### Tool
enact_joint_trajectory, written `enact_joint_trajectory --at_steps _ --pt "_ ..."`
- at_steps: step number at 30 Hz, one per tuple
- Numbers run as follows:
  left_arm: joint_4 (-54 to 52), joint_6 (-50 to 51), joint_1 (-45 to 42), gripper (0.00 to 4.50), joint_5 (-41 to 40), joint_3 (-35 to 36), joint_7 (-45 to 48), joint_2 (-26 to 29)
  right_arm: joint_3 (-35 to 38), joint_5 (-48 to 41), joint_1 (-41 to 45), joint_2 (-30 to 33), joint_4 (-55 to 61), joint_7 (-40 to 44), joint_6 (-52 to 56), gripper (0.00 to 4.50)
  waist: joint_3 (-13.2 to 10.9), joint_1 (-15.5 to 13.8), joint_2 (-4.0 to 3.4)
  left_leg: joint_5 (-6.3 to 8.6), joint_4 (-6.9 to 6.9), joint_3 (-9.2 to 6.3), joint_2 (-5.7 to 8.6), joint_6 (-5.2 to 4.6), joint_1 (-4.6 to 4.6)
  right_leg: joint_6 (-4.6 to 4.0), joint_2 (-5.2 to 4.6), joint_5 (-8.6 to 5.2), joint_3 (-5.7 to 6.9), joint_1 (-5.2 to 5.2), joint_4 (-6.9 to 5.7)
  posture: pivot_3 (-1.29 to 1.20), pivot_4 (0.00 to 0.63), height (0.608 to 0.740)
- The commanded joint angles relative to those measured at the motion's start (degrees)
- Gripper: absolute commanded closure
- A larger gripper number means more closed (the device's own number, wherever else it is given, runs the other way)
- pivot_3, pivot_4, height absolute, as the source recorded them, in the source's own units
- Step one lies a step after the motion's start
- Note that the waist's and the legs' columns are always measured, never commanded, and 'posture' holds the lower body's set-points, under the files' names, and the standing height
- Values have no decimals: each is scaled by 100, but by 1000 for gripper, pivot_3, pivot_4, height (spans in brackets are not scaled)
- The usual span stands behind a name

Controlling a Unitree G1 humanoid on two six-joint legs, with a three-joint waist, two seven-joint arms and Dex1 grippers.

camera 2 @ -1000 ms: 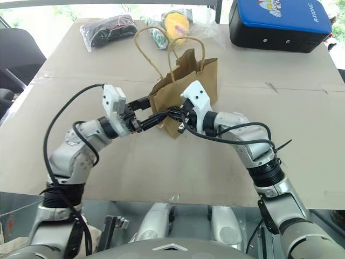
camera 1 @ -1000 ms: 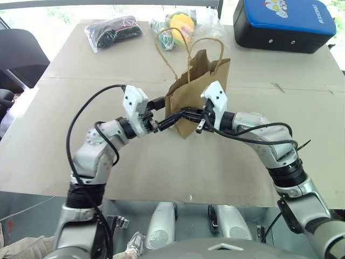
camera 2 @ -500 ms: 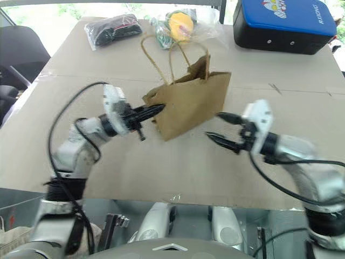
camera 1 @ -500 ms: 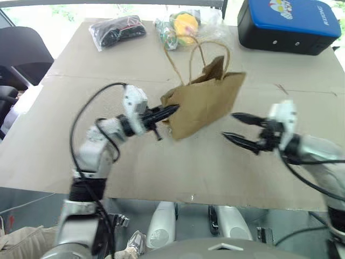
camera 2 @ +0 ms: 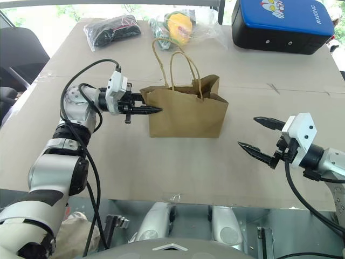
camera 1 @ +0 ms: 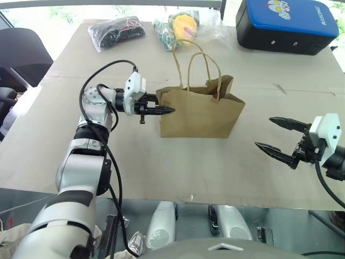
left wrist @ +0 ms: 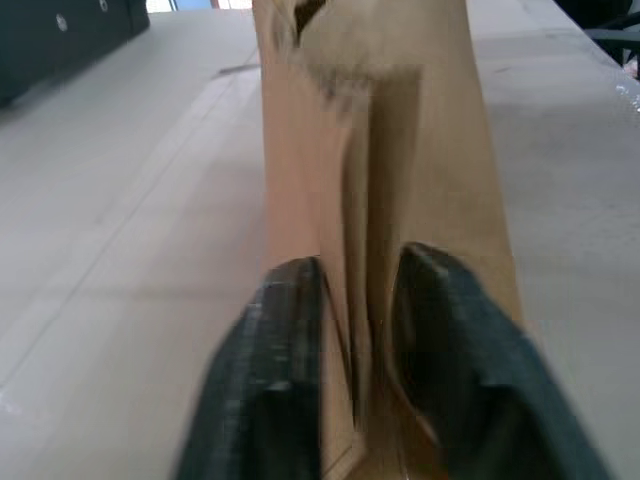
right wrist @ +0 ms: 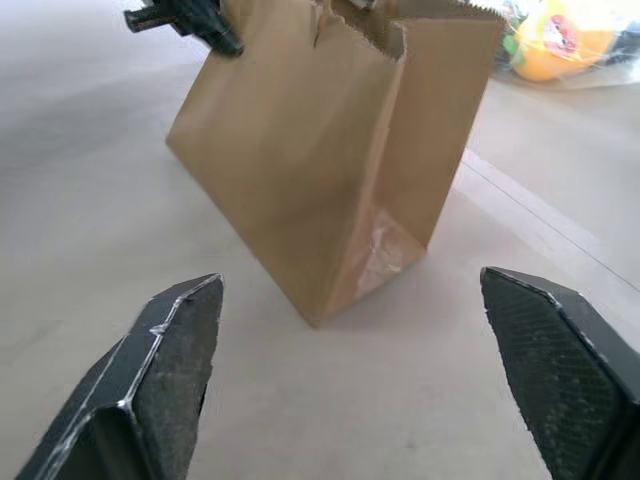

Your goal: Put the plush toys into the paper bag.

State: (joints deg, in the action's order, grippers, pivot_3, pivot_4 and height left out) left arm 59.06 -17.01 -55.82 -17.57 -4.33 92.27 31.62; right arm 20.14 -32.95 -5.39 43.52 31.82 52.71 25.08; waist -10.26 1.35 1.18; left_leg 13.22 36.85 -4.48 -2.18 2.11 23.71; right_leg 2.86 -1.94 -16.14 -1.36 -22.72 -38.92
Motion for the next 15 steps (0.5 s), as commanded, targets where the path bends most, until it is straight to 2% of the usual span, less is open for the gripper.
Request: enact_joint_trajectory --at_steps 1,3,6,9,12,15 --pt "-339 394 33 1445 -167 341 -67 145 75 -43 82 136 -45 171 -200 567 0 8 0 0 0 -1 0 0 0 0 0 0 1 0 0 0 150 740" --pt "-1124 1220 453 654 -373 551 -359 342 143 -46 91 187 -140 242 -252 567 0 48 -1 0 1 -1 0 0 1 0 -1 0 2 0 -1 0 150 740" --pt "-2960 2615 1481 654 -803 969 -1124 712 238 -30 40 259 -235 346 -329 567 0 127 -2 0 -1 -1 -4 1 -1 0 -2 0 -2 1 -2 0 150 740" --pt "-5425 4102 3180 654 -1500 1766 -2224 1039 394 72 -84 378 -416 448 -417 567 0 128 -5 -1 -6 -2 -9 1 -4 0 -2 0 -5 0 -4 0 150 740" --pt "-7035 4715 4645 654 -1827 2442 -3122 957 511 249 -318 491 -624 519 -511 567 0 49 -6 0 -6 2 -9 1 -12 0 -8 0 -7 6 -3 0 150 740" --pt "-8075 4951 5710 654 -1934 2889 -3766 766 585 479 -506 565 -829 570 -699 567 1 -35 -6 0 -3 8 -5 1 -16 0 -14 0 -11 16 2 0 150 740"
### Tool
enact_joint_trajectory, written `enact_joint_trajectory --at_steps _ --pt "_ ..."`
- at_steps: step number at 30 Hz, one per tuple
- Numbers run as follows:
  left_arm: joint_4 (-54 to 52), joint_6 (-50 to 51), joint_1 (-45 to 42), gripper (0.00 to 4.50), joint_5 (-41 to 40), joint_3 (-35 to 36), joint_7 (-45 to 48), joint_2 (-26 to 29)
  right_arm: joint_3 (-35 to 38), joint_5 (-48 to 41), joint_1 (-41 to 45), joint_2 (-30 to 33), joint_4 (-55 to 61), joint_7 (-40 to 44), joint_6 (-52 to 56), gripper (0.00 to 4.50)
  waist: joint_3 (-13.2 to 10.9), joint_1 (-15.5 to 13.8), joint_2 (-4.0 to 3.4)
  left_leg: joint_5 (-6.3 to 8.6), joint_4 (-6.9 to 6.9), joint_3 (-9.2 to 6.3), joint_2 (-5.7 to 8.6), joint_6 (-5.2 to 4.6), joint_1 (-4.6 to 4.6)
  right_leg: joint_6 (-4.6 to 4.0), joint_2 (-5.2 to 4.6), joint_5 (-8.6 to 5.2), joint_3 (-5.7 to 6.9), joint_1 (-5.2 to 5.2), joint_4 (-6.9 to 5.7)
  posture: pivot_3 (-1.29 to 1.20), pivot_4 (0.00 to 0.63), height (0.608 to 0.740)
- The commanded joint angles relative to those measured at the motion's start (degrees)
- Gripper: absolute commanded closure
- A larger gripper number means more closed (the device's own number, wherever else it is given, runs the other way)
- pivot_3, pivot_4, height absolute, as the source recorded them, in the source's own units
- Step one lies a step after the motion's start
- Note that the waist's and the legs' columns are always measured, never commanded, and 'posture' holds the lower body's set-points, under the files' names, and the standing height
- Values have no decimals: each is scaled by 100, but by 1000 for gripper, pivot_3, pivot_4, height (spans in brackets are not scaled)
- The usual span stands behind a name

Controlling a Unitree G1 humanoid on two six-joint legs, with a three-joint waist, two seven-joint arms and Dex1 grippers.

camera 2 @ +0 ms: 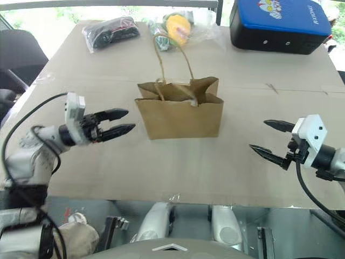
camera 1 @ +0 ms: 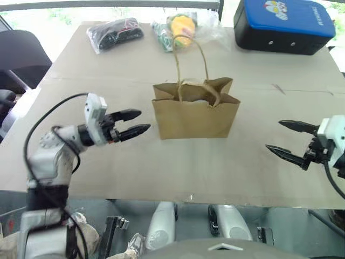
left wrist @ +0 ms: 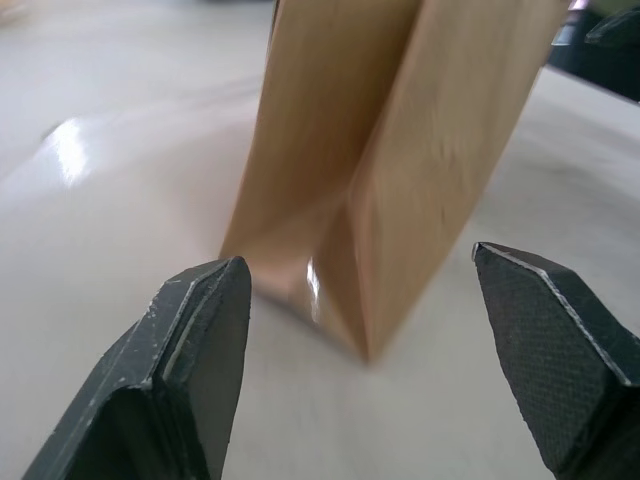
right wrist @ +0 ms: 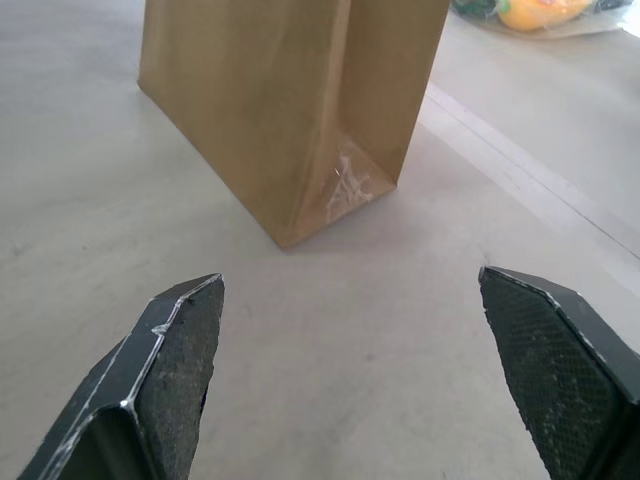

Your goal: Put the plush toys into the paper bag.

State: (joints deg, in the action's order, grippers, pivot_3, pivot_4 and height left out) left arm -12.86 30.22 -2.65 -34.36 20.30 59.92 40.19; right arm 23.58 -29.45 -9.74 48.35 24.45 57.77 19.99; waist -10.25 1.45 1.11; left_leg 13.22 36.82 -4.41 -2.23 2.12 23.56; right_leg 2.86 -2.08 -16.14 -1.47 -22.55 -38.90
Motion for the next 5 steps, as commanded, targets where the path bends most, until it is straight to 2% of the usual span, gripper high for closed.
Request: enact_joint_trajectory --at_steps 1,5 --pt "-1079 282 623 654 -287 526 -697 -148 266 145 -93 82 -137 31 -208 567 0 -78 1 0 0 1 3 0 -5 0 -1 0 0 5 1 0 150 740" --pt "-1498 250 1423 654 -400 799 -1023 -407 313 223 -228 0 -279 -18 -309 567 1 -108 1 0 7 1 3 0 -18 -1 3 0 -2 16 0 0 150 740"
